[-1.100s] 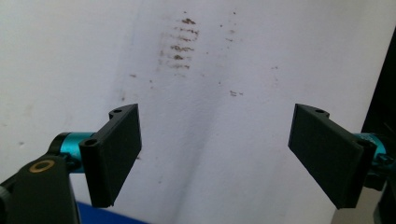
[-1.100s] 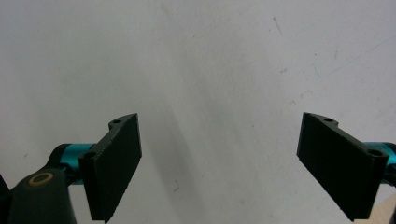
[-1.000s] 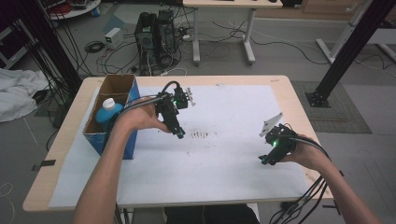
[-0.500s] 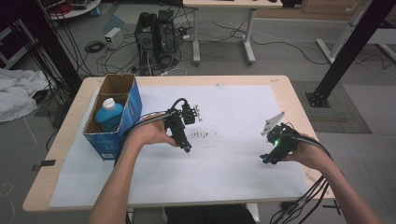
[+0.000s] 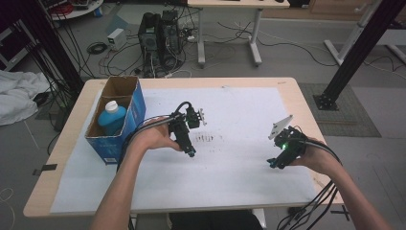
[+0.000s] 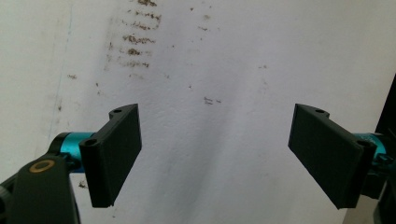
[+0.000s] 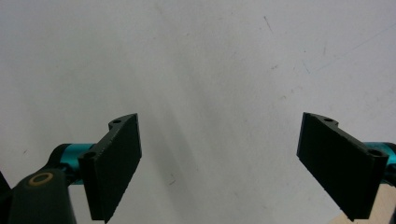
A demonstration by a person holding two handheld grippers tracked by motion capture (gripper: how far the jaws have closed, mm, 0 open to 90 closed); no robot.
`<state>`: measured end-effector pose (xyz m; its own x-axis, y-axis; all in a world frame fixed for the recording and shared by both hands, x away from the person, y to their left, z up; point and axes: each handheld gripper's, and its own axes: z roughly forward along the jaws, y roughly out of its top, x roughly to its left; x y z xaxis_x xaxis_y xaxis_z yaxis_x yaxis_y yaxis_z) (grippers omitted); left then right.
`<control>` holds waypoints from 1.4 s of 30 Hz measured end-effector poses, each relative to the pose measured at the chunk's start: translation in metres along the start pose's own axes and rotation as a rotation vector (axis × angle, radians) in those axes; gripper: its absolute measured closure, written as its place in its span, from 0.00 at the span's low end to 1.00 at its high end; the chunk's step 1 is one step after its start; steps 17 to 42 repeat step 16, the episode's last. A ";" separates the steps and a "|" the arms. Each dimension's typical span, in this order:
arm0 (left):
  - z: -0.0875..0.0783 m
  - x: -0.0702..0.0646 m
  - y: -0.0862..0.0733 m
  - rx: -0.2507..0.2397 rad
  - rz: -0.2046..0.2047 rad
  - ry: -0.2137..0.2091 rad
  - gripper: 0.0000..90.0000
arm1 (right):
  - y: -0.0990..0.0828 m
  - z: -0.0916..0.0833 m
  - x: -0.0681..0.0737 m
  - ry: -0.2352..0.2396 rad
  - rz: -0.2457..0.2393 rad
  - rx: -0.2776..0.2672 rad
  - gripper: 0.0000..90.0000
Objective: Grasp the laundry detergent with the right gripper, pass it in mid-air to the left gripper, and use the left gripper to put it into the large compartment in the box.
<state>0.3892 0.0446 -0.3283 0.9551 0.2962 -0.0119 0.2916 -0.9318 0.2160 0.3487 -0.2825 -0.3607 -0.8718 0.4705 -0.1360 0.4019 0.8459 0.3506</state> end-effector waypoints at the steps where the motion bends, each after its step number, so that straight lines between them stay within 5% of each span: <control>1: 0.000 0.000 0.000 0.001 0.002 -0.001 0.19 | 0.000 0.000 -0.001 0.002 -0.006 -0.004 0.15; 42: -0.001 -0.001 0.000 0.003 0.004 0.007 0.19 | 0.001 0.000 0.001 -0.005 0.002 -0.005 0.15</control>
